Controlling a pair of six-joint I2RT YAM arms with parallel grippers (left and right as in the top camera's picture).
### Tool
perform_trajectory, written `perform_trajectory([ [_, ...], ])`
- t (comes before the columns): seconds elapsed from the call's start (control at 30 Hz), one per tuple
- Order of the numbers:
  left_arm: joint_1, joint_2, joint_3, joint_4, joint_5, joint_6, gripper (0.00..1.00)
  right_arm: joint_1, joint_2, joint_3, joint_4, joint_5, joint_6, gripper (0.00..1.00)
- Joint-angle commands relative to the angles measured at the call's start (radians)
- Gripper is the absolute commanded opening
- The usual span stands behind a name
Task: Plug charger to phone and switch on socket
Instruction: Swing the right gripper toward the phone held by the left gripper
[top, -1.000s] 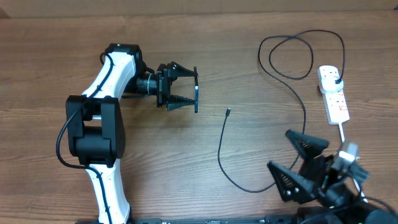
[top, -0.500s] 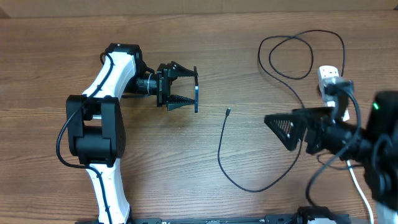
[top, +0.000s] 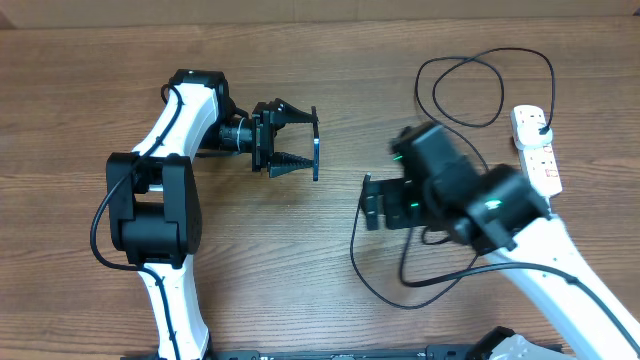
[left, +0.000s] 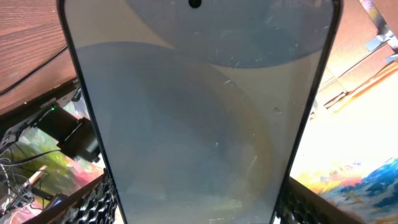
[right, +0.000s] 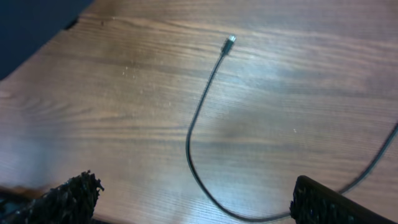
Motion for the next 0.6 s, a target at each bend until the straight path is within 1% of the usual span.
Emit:
perform_trajectory([
  [0.0,0.006,0.002,0.025,-0.004,0.047,0.021,0.58,0.124,-0.002,0.021,0.081,0.182,0.121,1.00],
  [0.17,0.006,0.002,0.025,-0.004,0.047,0.022,0.57,0.233,-0.003,0.060,0.221,0.188,0.120,0.95],
  [0.27,0.006,0.002,0.025,-0.004,0.047,0.022,0.55,0.241,0.002,0.059,0.294,0.215,0.122,0.94],
  [0.4,0.006,0.001,0.025,-0.004,0.047,0.022,0.55,0.241,0.042,0.059,0.351,0.251,0.124,0.88],
  [0.5,0.006,0.002,0.025,-0.004,0.045,0.022,0.55,0.241,0.106,0.059,0.384,0.296,0.124,0.84],
  [0.57,0.006,0.002,0.025,-0.004,0.043,0.022,0.56,0.241,0.144,0.059,0.400,0.332,0.124,0.82],
])
